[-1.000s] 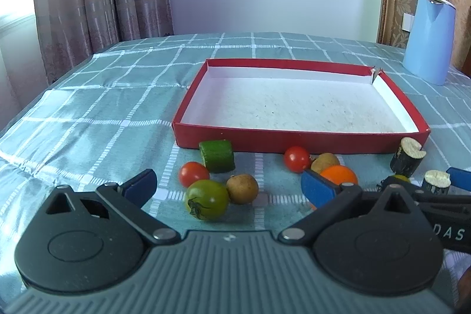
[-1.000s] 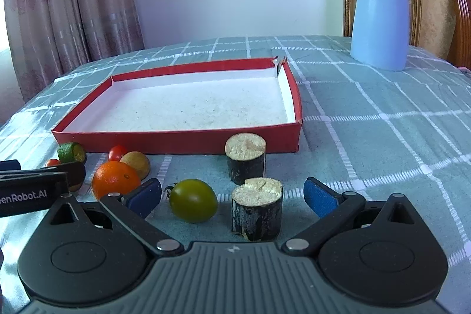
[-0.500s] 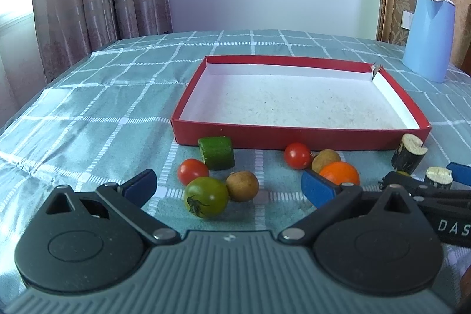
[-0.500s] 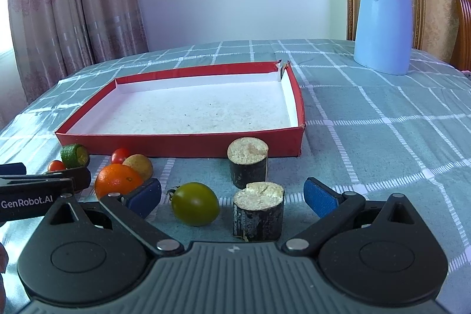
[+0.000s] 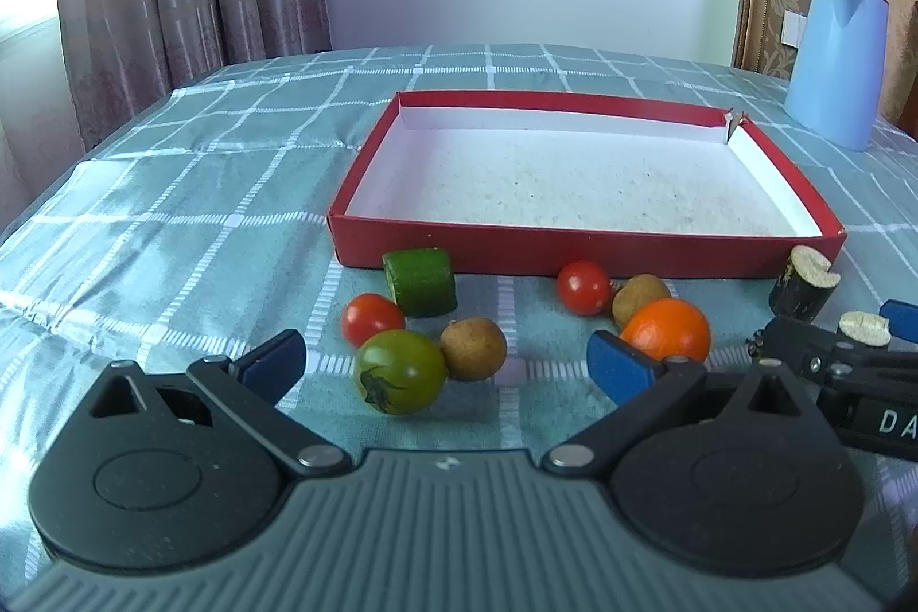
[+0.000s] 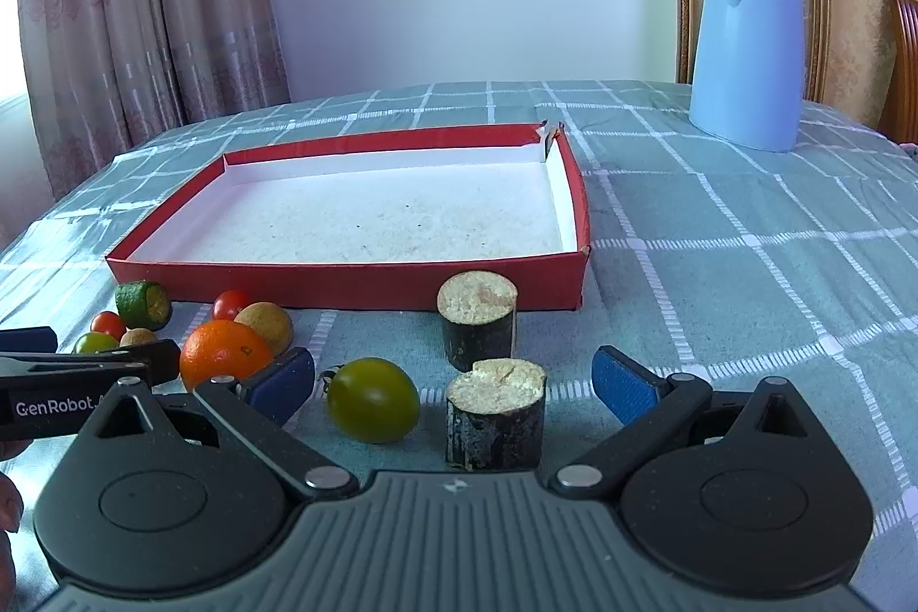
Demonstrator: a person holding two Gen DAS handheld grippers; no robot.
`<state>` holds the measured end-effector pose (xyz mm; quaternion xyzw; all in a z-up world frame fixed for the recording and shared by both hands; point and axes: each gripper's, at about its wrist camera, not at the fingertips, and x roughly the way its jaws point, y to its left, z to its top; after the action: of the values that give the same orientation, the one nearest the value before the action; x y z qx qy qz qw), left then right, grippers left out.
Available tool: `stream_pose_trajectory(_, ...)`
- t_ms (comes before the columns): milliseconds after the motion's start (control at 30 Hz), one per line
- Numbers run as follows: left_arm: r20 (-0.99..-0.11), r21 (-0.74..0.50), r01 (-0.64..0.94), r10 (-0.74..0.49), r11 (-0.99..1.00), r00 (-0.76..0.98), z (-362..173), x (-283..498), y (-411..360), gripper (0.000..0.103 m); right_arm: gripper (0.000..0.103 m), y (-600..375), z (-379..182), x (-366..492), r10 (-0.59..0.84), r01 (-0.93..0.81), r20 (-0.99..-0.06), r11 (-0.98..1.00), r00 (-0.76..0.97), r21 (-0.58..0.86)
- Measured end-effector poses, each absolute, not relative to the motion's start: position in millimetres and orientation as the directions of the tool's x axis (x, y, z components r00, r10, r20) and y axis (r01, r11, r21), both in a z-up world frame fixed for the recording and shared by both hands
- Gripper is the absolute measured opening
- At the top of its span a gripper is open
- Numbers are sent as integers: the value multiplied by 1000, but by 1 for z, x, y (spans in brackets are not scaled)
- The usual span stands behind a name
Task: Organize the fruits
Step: 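Move left tool toward the green tomato while right tool approaches the eggplant slice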
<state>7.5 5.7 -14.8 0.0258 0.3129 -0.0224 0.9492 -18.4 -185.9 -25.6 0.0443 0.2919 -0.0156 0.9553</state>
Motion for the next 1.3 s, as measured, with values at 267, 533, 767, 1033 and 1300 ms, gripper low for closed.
stream_pose_trajectory(267, -603, 32, 63, -31, 998, 797, -17, 8, 7, 103, 103, -189, -25, -19, -7, 59, -555, 995, 832, 76)
stream_pose_trajectory(533, -605, 33, 68, -35, 997, 796, -18, 9, 7, 103, 103, -190, -25, -18, -14, 61, -557, 996, 831, 65)
stream_pose_trajectory(767, -608, 34, 69, -34, 997, 793, -21, 9, 8, 103, 103, -195, -24, -18, -13, 67, -556, 995, 831, 77)
stream_pose_trajectory(1033, -607, 36, 80, -42, 996, 794, -22, 8, 10, 103, 103, -200, -23, -19, -15, 68, -553, 995, 833, 76)
stream_pose_trajectory(1300, -614, 23, 81, -50, 996, 788, -24, 9, 17, 103, 103, -212, -21, -25, -32, 88, -539, 993, 842, 80)
